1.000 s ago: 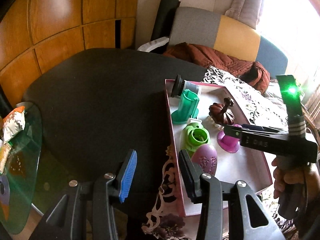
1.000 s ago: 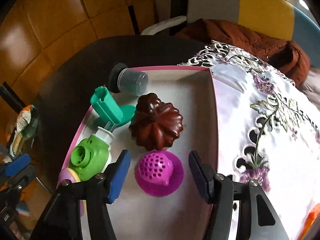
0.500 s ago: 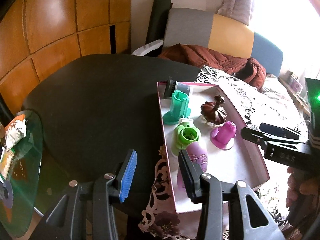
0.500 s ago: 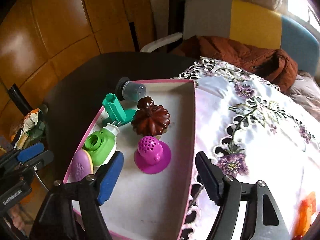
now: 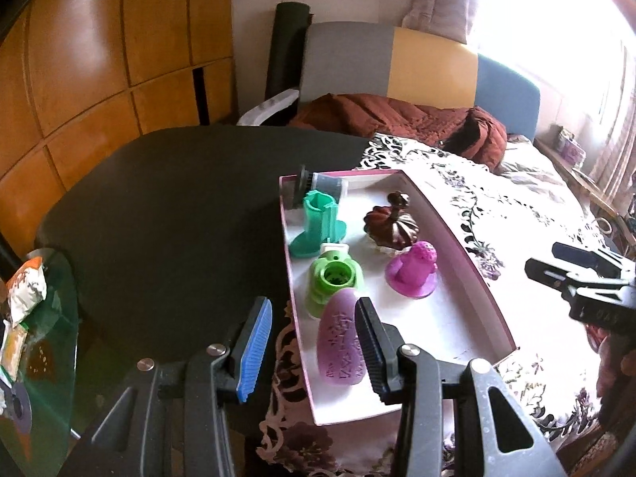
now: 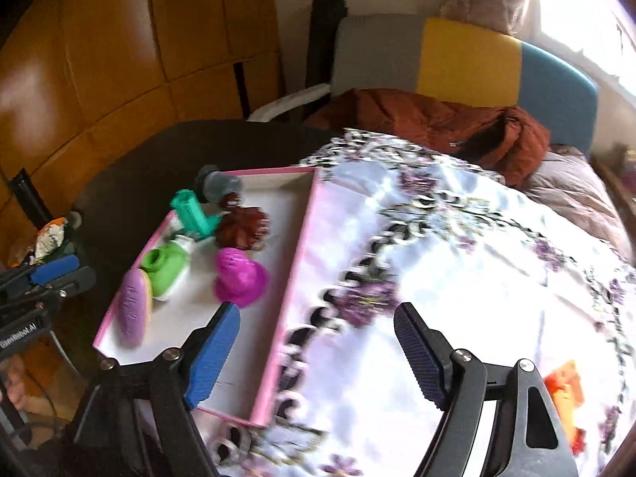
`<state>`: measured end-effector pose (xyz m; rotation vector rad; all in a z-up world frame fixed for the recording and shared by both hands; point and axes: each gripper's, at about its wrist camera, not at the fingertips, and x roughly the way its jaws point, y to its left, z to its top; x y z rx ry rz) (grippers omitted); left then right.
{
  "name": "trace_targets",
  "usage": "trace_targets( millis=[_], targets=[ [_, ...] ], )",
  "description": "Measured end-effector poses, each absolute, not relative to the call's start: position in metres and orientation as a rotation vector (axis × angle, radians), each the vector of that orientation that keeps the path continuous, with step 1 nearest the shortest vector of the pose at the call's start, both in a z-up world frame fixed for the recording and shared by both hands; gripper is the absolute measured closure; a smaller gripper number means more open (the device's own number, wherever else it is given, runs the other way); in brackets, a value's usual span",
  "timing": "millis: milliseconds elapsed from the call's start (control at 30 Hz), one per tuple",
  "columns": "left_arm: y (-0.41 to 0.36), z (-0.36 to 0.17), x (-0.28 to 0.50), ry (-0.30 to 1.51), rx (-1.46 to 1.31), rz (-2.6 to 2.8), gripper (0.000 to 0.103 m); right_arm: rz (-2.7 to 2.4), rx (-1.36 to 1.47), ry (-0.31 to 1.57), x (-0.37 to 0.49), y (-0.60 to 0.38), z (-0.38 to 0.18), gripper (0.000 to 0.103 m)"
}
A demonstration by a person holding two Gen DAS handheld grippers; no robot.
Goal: Organize rigid objects
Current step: 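Move both grippers back toward the orange, yellow and red toys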
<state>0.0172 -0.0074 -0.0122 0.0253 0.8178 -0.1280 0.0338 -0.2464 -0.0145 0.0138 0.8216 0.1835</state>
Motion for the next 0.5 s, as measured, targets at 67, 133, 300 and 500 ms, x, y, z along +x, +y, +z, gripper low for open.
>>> trace_targets(
  millis=[67,133,300,500],
  targets=[
    [-0.011,-0.013,0.017,0.819,0.031,-0.135,0.059,0.151,0.015,0.821,0.031,-0.264,-0.013,0.023],
    [-0.016,-0.013,0.016,0.82,0.042,-0.143,0.059,0.115,0.01,0.818,0.027,-0.279,-0.011,0.023],
    [-0.025,-0.014,0.013,0.819,0.06,-0.174,0.059,0.01,0.016,0.814,0.02,-0.325,-0.007,0.022],
    [-0.04,-0.008,0.012,0.807,0.088,-0.221,0.059,-0.159,0.053,0.794,0.004,-0.395,0.001,0.019]
  ],
)
